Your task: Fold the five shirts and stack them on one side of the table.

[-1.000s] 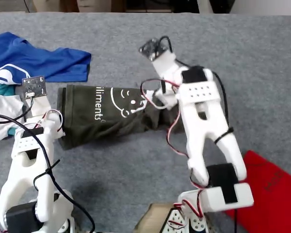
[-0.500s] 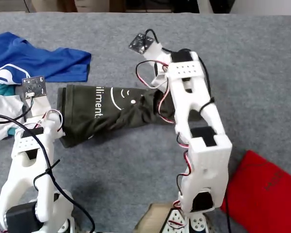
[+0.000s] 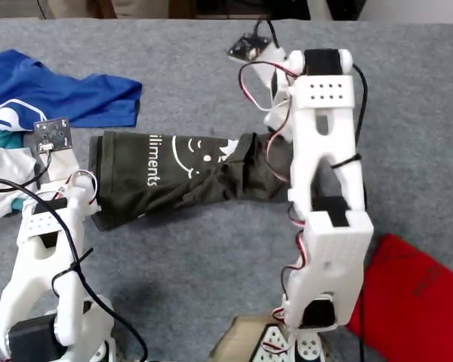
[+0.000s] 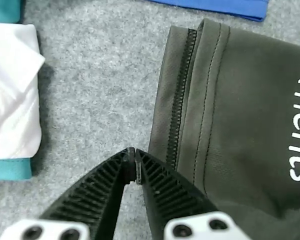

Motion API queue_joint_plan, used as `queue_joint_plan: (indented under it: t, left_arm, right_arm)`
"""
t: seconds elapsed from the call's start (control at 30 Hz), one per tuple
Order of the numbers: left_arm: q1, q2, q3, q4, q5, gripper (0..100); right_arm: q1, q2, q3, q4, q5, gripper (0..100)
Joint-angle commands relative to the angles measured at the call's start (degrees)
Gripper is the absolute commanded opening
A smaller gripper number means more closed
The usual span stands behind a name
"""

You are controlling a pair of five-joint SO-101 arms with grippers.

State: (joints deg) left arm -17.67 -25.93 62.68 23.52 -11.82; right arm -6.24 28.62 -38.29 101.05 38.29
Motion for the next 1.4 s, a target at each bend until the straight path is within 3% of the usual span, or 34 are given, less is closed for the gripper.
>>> queue_joint_plan:
  t: [0.0,0.3,0.47,0.7,1.17,1.27,1.37]
  left_arm:
    - [0.6,0.0,-0.8,-1.0,-0.1,2]
    - [0.6,0.0,-0.9,-1.0,-0.1,2]
    - [0.6,0.0,-0.9,-1.0,-0.1,2]
    - [0.7,0.0,-0.9,-1.0,-0.1,2]
    - [0.7,0.0,-0.8,-1.0,-0.1,2]
    - [0.7,0.0,-0.8,-1.0,-0.1,2]
    - [0.7,0.0,-0.8,-1.0,-0.1,2]
  right_arm:
    - [-1.5,-8.9,14.4,1.1,-0.2,0.6]
    - [-5.6,-33.5,60.5,-19.6,-0.4,0.6]
    - [-5.7,-32.4,68.3,-29.6,-1.0,0.6]
    - [-5.4,-21.3,54.5,-37.2,-6.0,0.7]
    - [0.7,6.8,9.1,-37.6,-6.2,0.6]
    - [2.4,12.6,0.5,-34.5,-6.2,0.5]
    - [3.5,13.4,-7.7,-23.6,-6.2,0.6]
